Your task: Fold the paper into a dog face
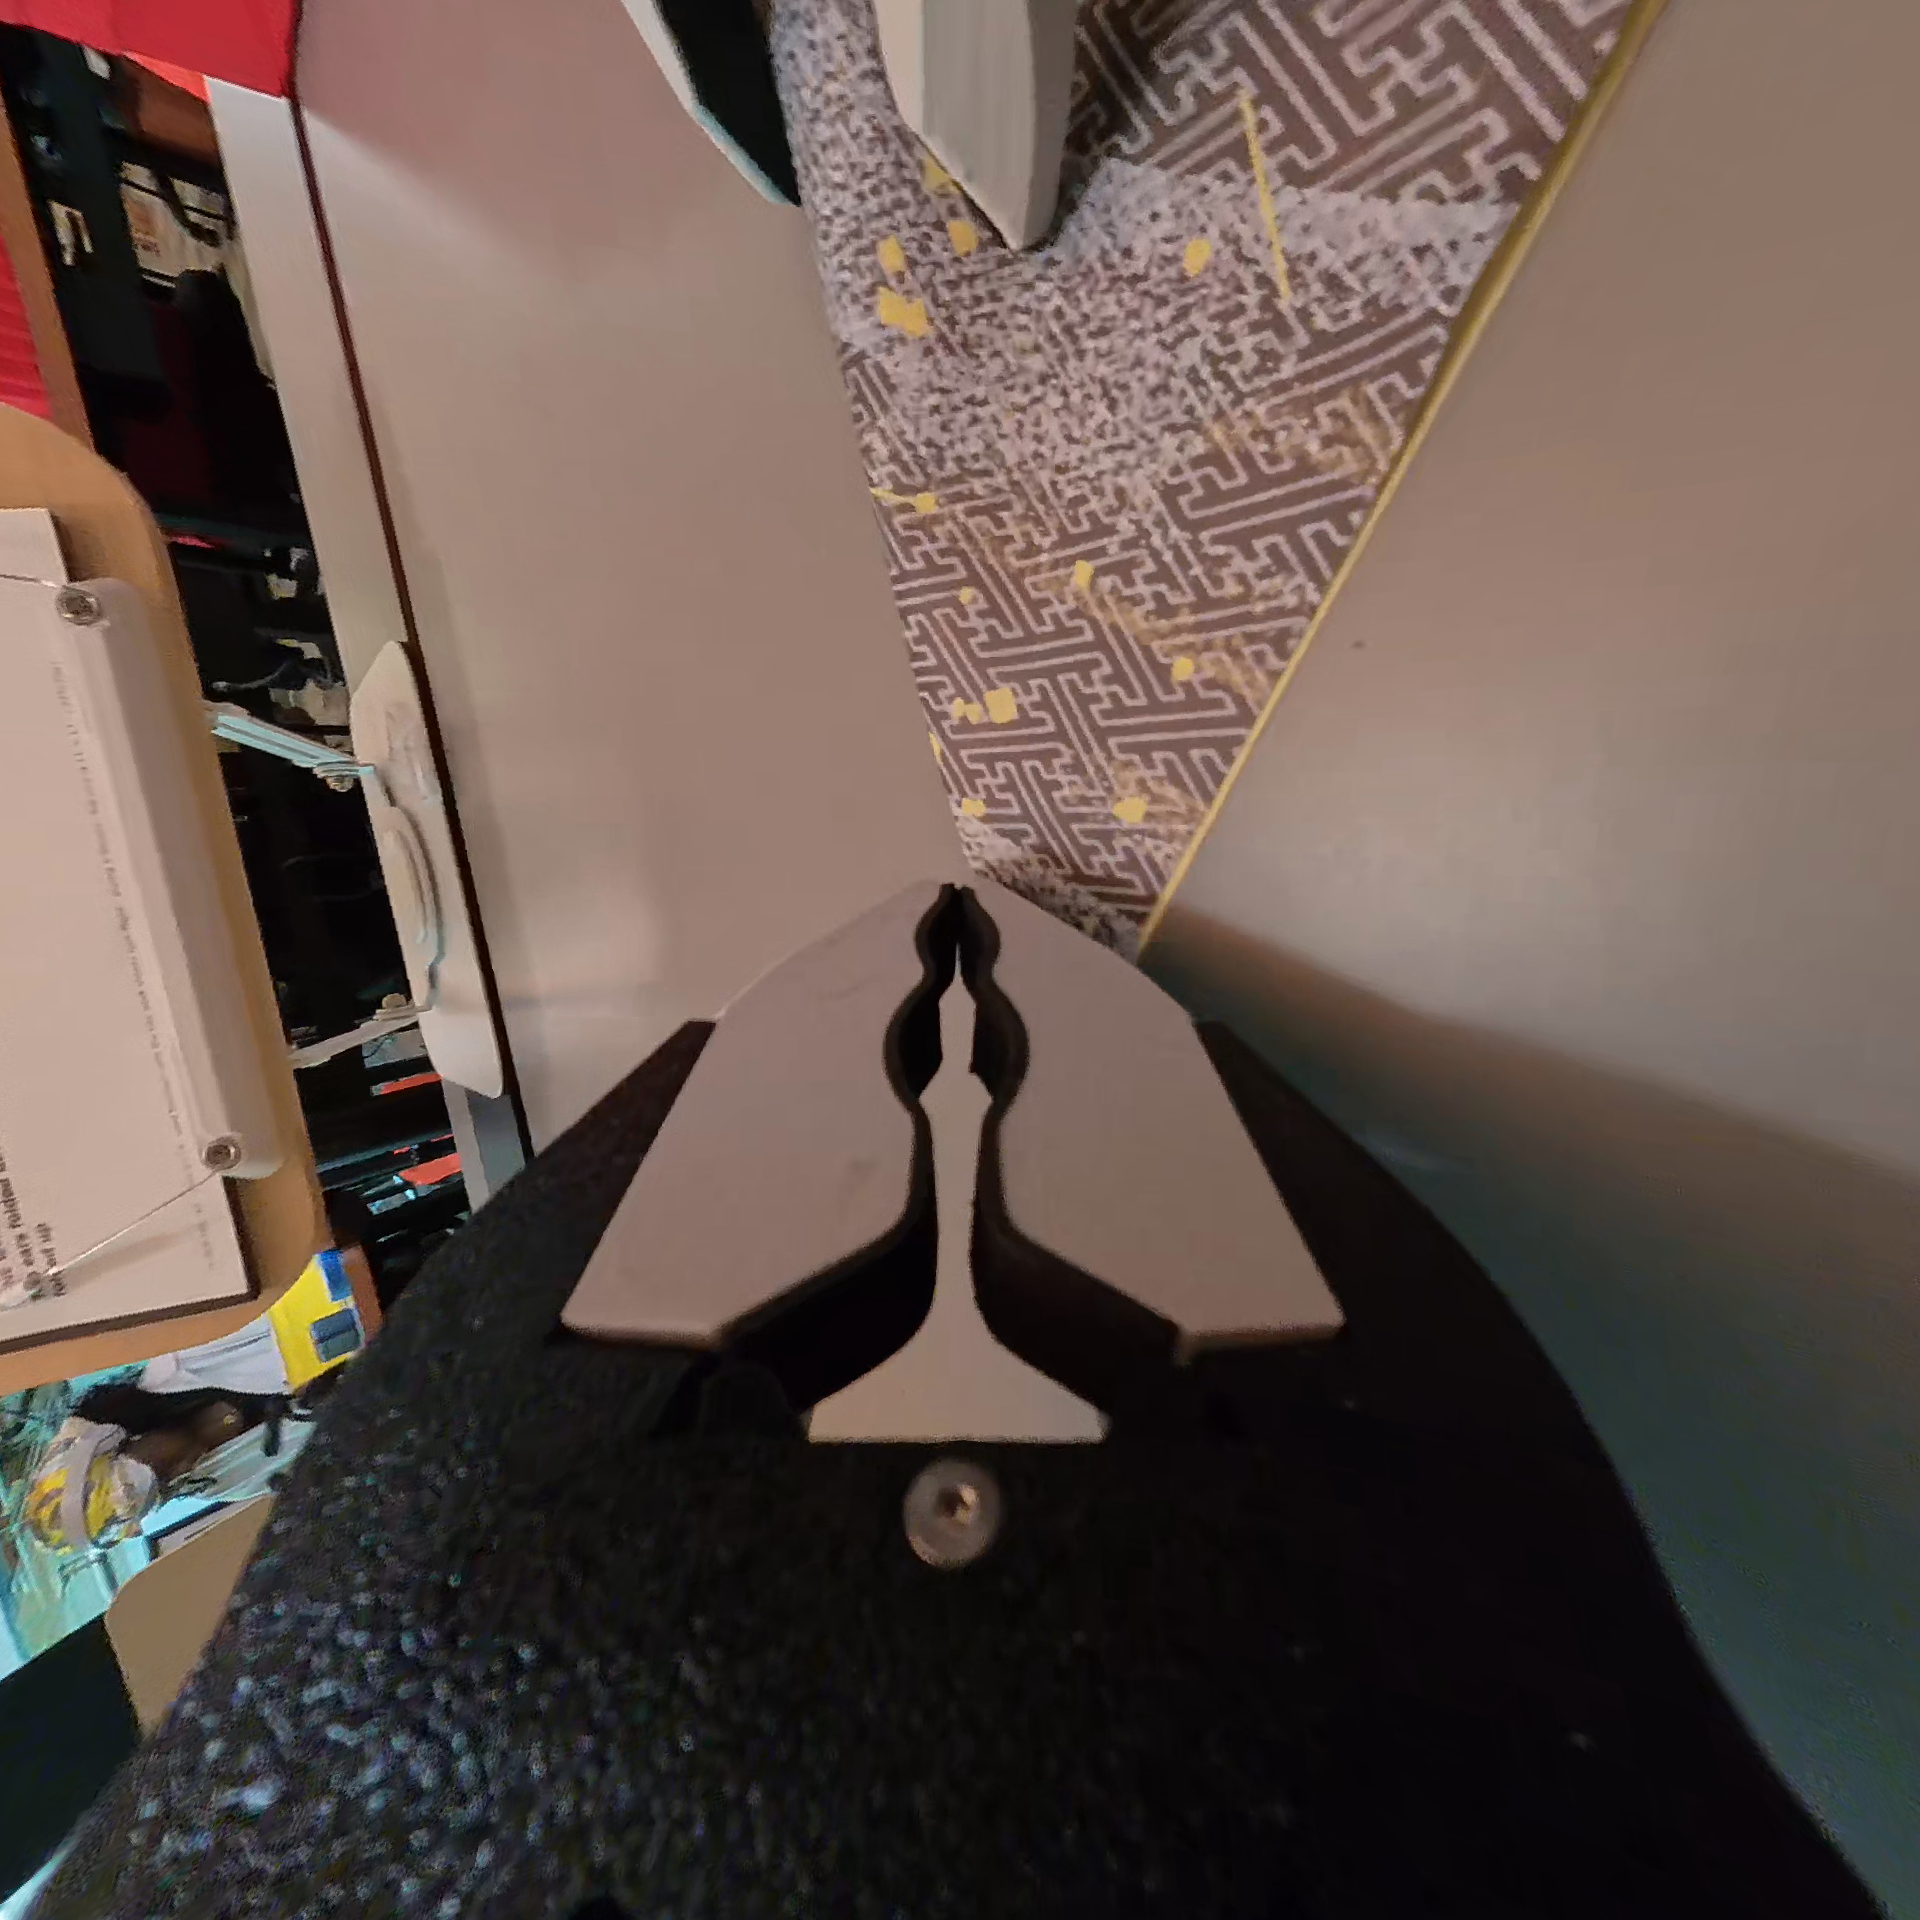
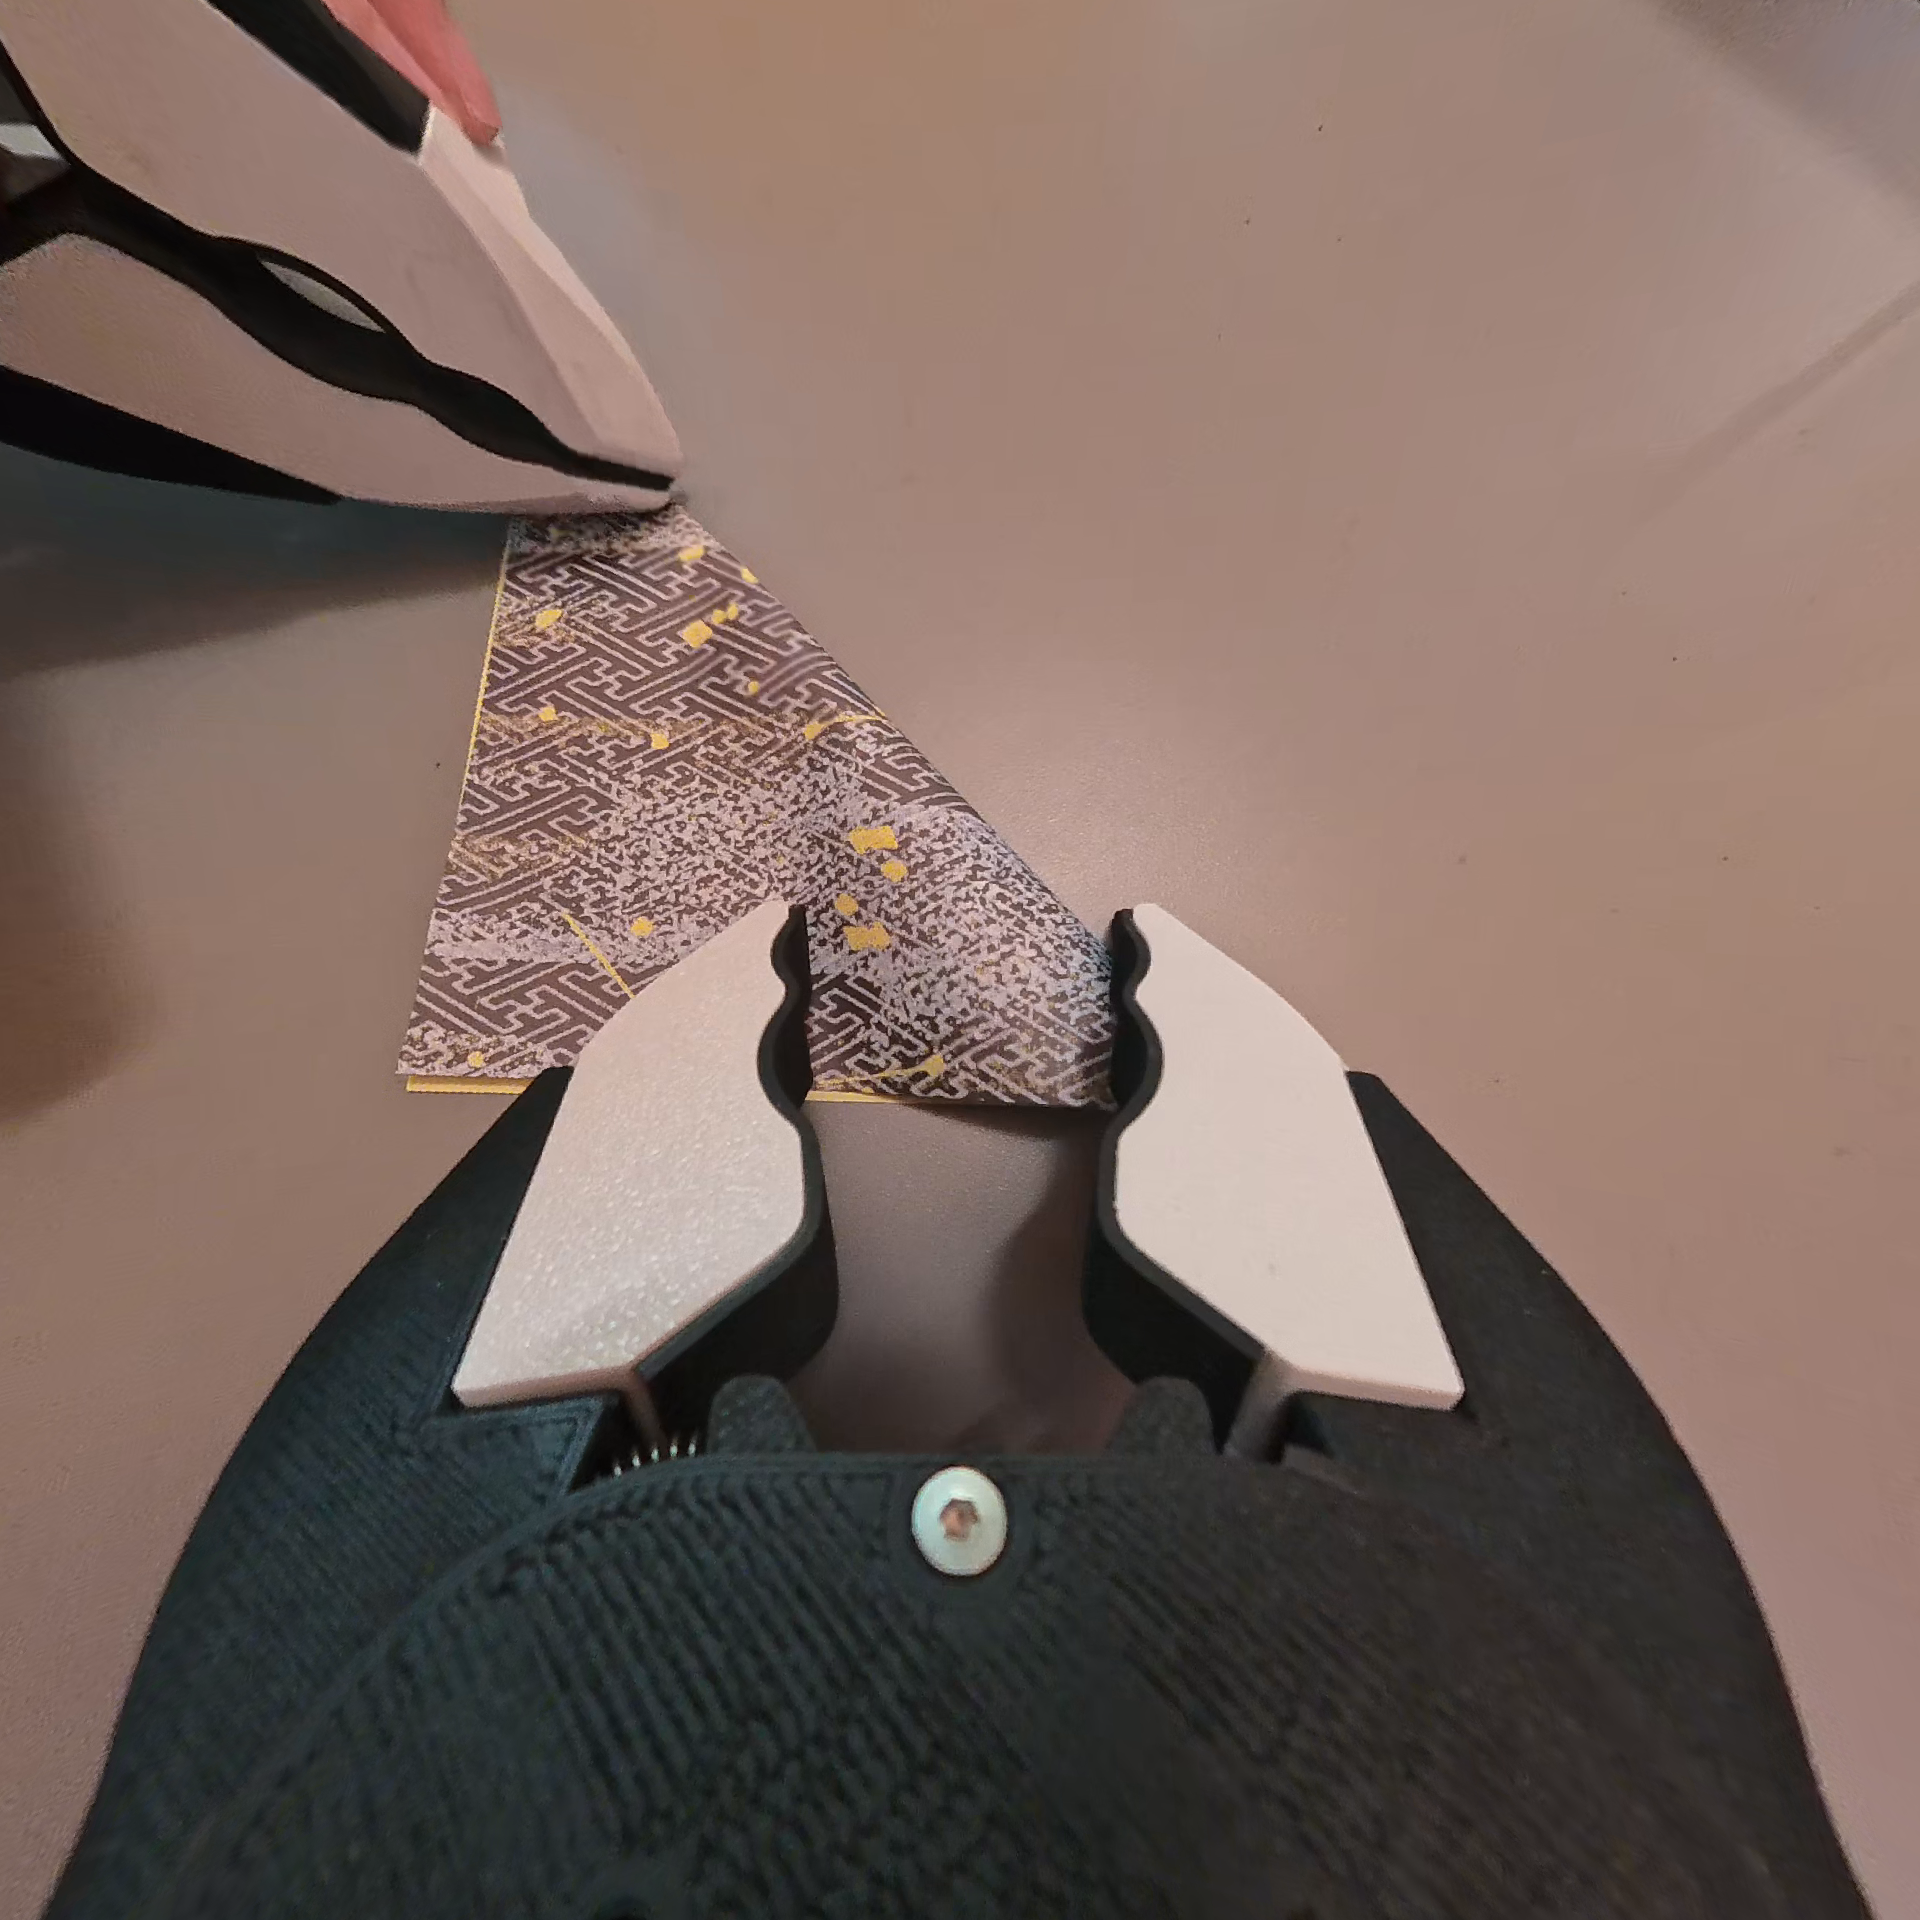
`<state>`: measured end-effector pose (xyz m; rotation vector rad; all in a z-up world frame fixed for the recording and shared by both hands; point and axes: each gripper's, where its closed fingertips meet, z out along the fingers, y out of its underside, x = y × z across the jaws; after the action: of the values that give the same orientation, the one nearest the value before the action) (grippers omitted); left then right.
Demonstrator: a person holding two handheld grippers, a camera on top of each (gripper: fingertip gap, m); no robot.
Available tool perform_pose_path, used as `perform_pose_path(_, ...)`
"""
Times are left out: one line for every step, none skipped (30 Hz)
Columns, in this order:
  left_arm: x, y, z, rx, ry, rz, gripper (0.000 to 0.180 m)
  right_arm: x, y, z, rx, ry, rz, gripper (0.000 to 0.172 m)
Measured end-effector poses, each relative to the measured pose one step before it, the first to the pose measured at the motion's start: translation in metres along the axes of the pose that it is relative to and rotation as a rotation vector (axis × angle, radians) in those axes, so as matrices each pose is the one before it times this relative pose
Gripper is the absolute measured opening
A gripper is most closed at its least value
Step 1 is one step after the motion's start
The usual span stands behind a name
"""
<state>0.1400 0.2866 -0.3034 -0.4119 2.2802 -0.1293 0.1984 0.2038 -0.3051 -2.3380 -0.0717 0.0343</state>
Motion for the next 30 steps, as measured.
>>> perform_pose_path(0.00125,0.00067,-0.00027,-0.0060,0.0008,0.0182,0.000,0.00000,0.00000,0.00000,0.0000,0.0000,0.0000,0.056)
perform_pose_path(0.00041,0.00027,-0.00034,-0.0063,-0.0071,0.0215,0.000,0.00001,0.00001,0.00000,0.0000,0.0001,0.0001,0.056)
perform_pose_path(0.00023,0.00023,-0.00024,-0.0084,-0.0082,0.0208,0.000,0.00001,0.00000,0.00000,0.0000,0.0001,0.0000,0.056)
perform_pose_path(0.00005,0.00010,-0.00016,-0.0091,-0.0122,0.0241,0.000,0.00000,0.00000,0.00000,0.0000,0.0000,0.0000,0.056)
perform_pose_path(-0.00011,0.00008,-0.00013,-0.0097,-0.0168,0.0309,0.000,0.00000,-0.00001,0.00001,0.0001,0.0001,0.0000,0.055)
perform_pose_path(0.00008,0.00010,-0.00034,-0.0114,-0.0177,0.0355,0.000,0.00002,0.00006,-0.00007,0.0001,0.0005,0.0005,0.055)
perform_pose_path(0.00036,0.00023,-0.00066,-0.0134,-0.0141,0.0311,0.000,0.00021,0.00014,-0.00015,0.0000,0.0008,0.0011,0.055)
perform_pose_path(0.00064,0.00035,-0.00104,-0.0131,-0.0092,0.0195,0.000,0.00021,0.00004,-0.00020,0.0003,0.0006,0.0008,0.055)
perform_pose_path(0.00078,0.00026,-0.00135,-0.0091,-0.0060,0.0111,0.000,0.00001,-0.00002,0.00001,0.0001,0.0000,0.0000,0.055)
perform_pose_path(0.00108,0.00029,-0.00159,-0.0056,-0.0059,0.0104,0.000,0.00001,0.00000,0.00000,0.0000,0.0000,0.0000,0.055)
perform_pose_path(0.00090,0.00046,-0.00162,-0.0058,-0.0094,0.0149,0.000,0.00001,0.00000,0.00000,0.0000,0.0000,0.0000,0.055)
perform_pose_path(0.00066,0.00049,-0.00155,-0.0061,-0.0144,0.0184,0.000,0.00000,0.00000,0.00000,0.0000,-0.0001,-0.0001,0.055)
perform_pose_path(0.00077,0.00054,-0.00146,-0.0042,-0.0119,0.0125,0.000,-0.00001,0.00014,0.00000,0.0000,0.0000,0.0000,0.055)
perform_pose_path(0.00117,0.00097,-0.00161,-0.0026,0.0000,0.0020,0.000,-0.00010,0.00000,0.00000,0.0000,0.0000,0.0000,0.055)
perform_pose_path(0.00178,0.00105,-0.00191,-0.0009,0.0110,-0.0028,0.000,0.00009,0.00000,0.00000,0.0000,-0.0001,0.0000,0.055)
perform_pose_path(0.00199,0.00122,-0.00204,0.0004,0.0155,0.0017,0.000,0.00000,-0.00008,-0.00007,0.0000,0.0000,0.0000,0.055)
perform_pose_path(0.00193,0.00114,-0.00218,-0.0009,0.0143,0.0101,0.000,-0.00001,0.00004,-0.00006,0.0002,-0.0001,-0.0001,0.055)
perform_pose_path(0.00153,0.00113,-0.00163,-0.0041,0.0110,0.0138,0.000,0.00000,0.00007,0.00007,0.0000,0.0000,0.0000,0.055)
perform_pose_path(0.00097,0.00115,-0.00128,-0.0087,0.0110,0.0064,0.000,0.00000,0.00002,-0.00001,-0.0001,-0.0001,-0.0001,0.055)
perform_pose_path(0.00012,0.00111,-0.00073,-0.0118,0.0113,-0.0104,0.000,0.00002,0.00001,-0.00001,-0.0001,0.0002,0.0001,0.055)
perform_pose_path(-0.00396,0.00070,-0.00079,-0.0077,-0.0114,-0.0288,0.000,0.00016,0.00007,-0.00004,-0.0005,0.0008,0.0006,0.055)
perform_pose_path(-0.00861,-0.00135,-0.00098,0.0050,-0.0394,-0.0408,0.000,-0.00002,0.00000,0.00000,0.0000,-0.0002,-0.0001,0.055)
perform_pose_path(-0.00846,-0.00393,-0.00077,0.0152,-0.0338,-0.0450,0.000,-0.00009,0.00002,-0.00001,-0.0002,0.0000,-0.0001,0.055)
perform_pose_path(-0.00613,-0.00588,0.00073,0.0152,-0.0198,-0.0407,0.000,-0.00001,0.00000,0.00000,0.0000,0.0000,0.0000,0.055)
perform_pose_path(-0.00424,-0.00662,0.00258,0.0085,-0.0196,-0.0223,0.000,0.00008,0.00002,-0.00001,-0.0001,-0.0002,-0.0001,0.055)
perform_pose_path(-0.00166,-0.00585,0.00417,-0.0013,-0.0163,0.0031,0.000,-0.00010,0.00000,0.00000,-0.0001,-0.0001,-0.0001,0.055)
perform_pose_path(0.00050,-0.00345,0.00553,-0.0151,-0.0100,0.0164,0.000,0.00003,0.00000,0.00000,0.0000,0.0002,-0.0002,0.055)
perform_pose_path(0.00105,-0.00128,0.00594,-0.0258,-0.0086,0.0151,0.000,-0.00002,0.00002,-0.00001,-0.0001,-0.0003,-0.0003,0.055)
perform_pose_path(0.00131,-0.00116,0.00515,-0.0211,-0.0057,0.0084,0.000,-0.00034,0.00009,-0.00008,-0.0002,-0.0018,-0.0013,0.055)
perform_pose_path(0.00193,-0.00203,0.00409,-0.0110,0.0010,-0.0016,0.000,-0.00033,0.00024,-0.00022,-0.0003,-0.0017,-0.0029,0.056)
